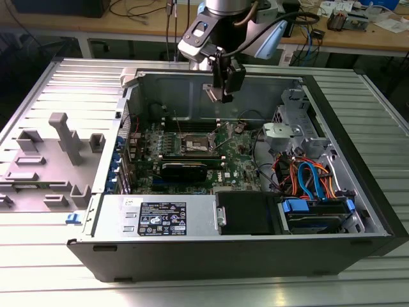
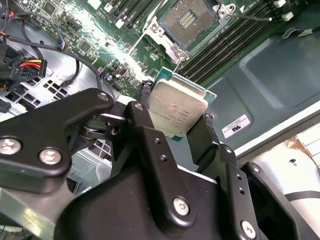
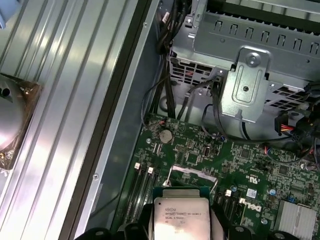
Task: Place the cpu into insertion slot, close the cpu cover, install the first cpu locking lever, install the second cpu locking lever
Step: 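Place the cpu into insertion slot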
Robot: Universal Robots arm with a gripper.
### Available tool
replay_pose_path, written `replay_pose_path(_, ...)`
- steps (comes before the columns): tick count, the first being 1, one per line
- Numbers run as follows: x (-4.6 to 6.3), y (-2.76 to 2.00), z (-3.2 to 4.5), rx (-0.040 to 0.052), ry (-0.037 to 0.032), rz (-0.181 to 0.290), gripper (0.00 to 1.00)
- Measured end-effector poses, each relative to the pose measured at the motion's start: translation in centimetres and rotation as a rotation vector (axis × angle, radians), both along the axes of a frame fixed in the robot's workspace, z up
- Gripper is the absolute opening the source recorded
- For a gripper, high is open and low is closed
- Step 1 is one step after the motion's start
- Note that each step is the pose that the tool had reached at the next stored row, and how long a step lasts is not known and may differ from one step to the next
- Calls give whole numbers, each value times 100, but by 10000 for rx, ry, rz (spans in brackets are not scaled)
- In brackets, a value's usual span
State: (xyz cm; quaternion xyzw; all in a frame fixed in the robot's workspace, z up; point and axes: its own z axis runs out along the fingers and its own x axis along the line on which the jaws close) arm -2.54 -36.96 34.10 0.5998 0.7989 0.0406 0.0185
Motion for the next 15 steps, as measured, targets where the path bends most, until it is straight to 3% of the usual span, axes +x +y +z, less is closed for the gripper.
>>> replay_pose_path(6,-9,-60,-44,3,19,-59,54)
replay_pose_path(15,-9,-64,-44,-2,21,-94,54)
